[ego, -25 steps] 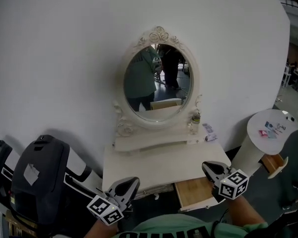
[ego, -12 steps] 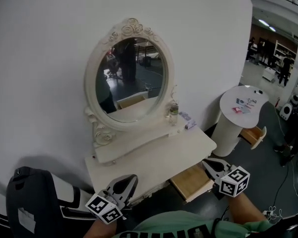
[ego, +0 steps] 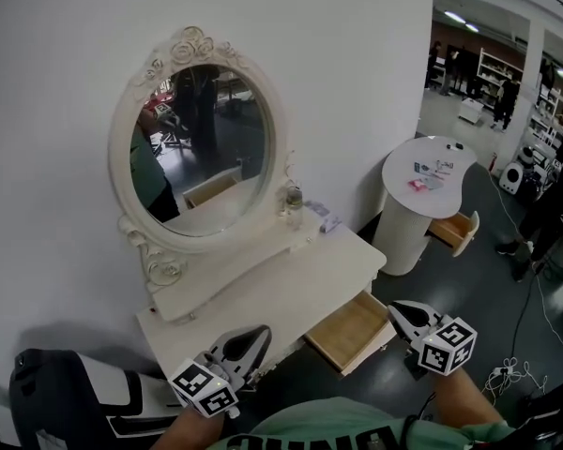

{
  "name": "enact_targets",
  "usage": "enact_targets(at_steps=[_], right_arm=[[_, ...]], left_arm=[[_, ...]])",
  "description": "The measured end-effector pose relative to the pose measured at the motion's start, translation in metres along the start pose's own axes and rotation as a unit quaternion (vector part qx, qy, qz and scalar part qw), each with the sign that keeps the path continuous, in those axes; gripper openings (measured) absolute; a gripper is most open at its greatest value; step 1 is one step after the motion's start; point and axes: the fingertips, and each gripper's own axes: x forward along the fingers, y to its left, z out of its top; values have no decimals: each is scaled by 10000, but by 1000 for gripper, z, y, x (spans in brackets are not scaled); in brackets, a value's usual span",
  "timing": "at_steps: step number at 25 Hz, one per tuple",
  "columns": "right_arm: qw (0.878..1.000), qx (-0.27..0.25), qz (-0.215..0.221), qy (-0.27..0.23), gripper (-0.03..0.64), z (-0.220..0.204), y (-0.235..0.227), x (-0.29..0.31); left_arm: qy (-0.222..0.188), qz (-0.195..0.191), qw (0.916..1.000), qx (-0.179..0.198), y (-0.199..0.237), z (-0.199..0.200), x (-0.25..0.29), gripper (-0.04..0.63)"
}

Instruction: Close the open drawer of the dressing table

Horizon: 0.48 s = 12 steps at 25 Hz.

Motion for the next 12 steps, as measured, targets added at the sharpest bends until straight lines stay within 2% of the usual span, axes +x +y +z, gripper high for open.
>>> enact_targets(at_steps=[4,7,12], right_arm=[[9997,188,91,-133,11,-3,-22,6],[9989,288,318,-169,11,-3,-39,22],[9965,107,804,-213,11,10,-56,42]], left_arm=[[149,-11,9998,99,-7,-4,23,3],[215,109,9996,160,-9,-7,43,3],[267,407,9985,264,-10,-5,73,3]])
